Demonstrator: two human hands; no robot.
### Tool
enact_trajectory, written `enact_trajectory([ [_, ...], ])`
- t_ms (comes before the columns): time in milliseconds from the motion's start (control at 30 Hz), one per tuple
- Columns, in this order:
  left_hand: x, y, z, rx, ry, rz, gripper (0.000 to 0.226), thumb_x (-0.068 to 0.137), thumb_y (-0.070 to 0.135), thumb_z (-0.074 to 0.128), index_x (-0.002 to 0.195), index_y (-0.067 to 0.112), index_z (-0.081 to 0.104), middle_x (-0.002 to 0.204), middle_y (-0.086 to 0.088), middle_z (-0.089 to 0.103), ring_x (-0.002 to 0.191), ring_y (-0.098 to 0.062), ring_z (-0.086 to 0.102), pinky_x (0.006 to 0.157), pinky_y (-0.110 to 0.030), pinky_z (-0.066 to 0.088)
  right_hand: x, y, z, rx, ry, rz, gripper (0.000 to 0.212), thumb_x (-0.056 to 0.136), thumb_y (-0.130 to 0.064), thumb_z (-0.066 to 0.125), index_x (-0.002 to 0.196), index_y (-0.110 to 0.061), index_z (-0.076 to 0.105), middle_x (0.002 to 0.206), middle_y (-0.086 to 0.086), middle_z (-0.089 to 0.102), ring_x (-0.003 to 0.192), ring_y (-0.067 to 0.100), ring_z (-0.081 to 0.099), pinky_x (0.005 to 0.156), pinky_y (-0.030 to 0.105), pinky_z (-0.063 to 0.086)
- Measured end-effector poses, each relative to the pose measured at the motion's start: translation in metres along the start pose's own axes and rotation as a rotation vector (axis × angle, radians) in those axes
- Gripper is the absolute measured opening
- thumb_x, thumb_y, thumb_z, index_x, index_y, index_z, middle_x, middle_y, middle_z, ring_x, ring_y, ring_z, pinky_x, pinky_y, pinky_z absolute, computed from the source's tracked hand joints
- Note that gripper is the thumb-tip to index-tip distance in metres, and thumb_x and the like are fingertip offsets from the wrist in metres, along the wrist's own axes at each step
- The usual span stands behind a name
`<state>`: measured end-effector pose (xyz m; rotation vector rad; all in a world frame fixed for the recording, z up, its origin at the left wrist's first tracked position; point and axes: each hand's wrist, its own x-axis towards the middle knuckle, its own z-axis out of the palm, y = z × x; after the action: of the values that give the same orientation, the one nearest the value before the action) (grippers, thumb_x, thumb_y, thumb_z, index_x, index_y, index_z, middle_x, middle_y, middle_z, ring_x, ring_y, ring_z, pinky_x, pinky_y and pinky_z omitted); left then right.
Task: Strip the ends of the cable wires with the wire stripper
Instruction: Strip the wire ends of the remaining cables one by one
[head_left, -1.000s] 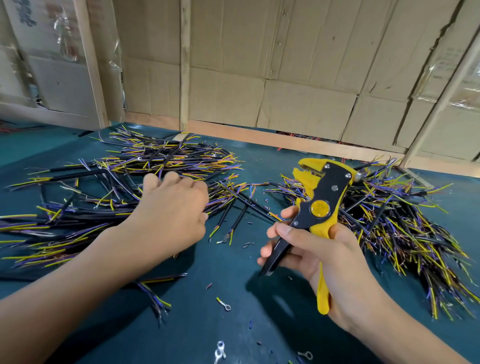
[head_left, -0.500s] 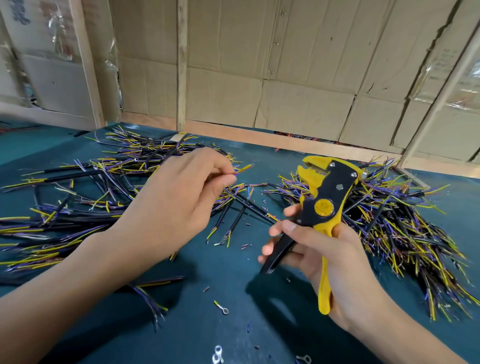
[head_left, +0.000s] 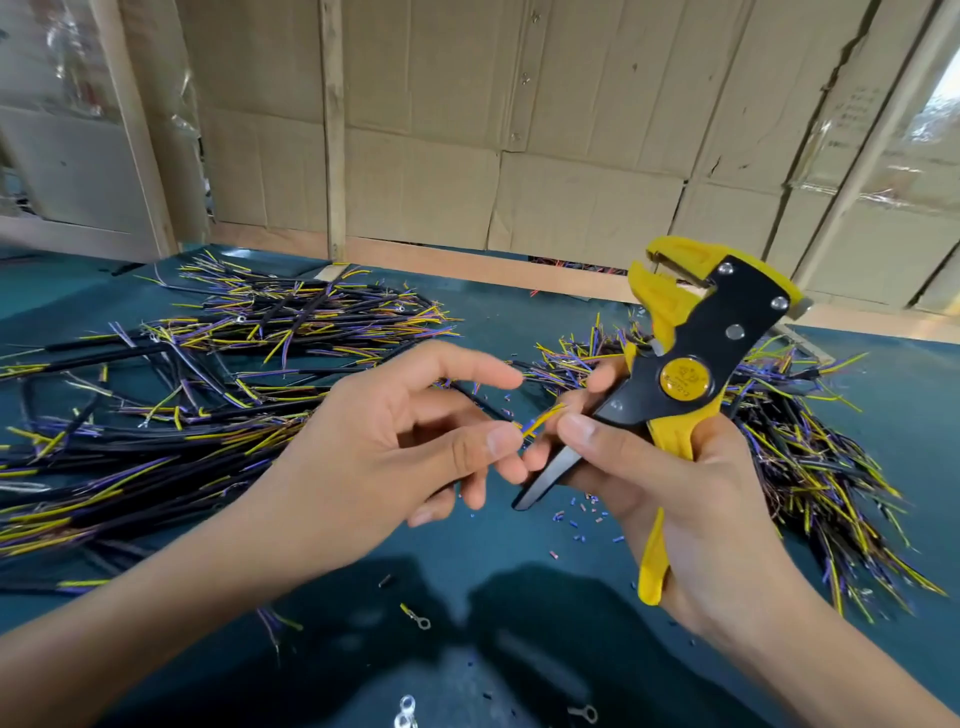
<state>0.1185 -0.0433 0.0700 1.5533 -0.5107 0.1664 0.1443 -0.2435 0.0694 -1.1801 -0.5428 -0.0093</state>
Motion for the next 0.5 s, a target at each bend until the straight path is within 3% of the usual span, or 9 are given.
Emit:
enact_trajectory([
  [200,-0.001,-0.003,0.000,0.006,-0.038,-0.059,0.024,0.083,0.031,0.069,0.107,0.026,0.067,0.082,-0.014,0.074,0.053,-0.014,0.056,0.041,-0.020,0.038,0.004,0.001,-0.004,-0.060,0.031,0.028,0.025,0.077,-0.003,0.073,0.099,-0.008,0.062,0.085,0.014,0.067,0.069,0.038,0.066,0.071,0.049,0.058],
  [333,-0.001,-0.005,-0.003,0.067,-0.100,-0.116,0.025,0.088,0.028,0.067,0.111,0.020,0.067,0.085,-0.013,0.075,0.058,-0.016,0.060,0.041,-0.023,0.041,0.007,0.003,-0.007,-0.078,0.074,0.002,0.027,0.078,-0.004,0.078,0.100,-0.007,0.063,0.083,0.015,0.065,0.068,0.039,0.066,0.073,0.055,0.060],
  [500,-0.001,-0.006,-0.019,0.144,-0.253,-0.294,0.021,0.087,0.033,0.068,0.095,0.014,0.073,0.082,-0.013,0.074,0.061,-0.022,0.066,0.045,-0.030,0.051,0.012,0.002,-0.011,-0.049,0.175,-0.061,0.018,0.082,-0.006,0.070,0.096,-0.011,0.061,0.079,0.014,0.060,0.066,0.040,0.064,0.073,0.059,0.060],
])
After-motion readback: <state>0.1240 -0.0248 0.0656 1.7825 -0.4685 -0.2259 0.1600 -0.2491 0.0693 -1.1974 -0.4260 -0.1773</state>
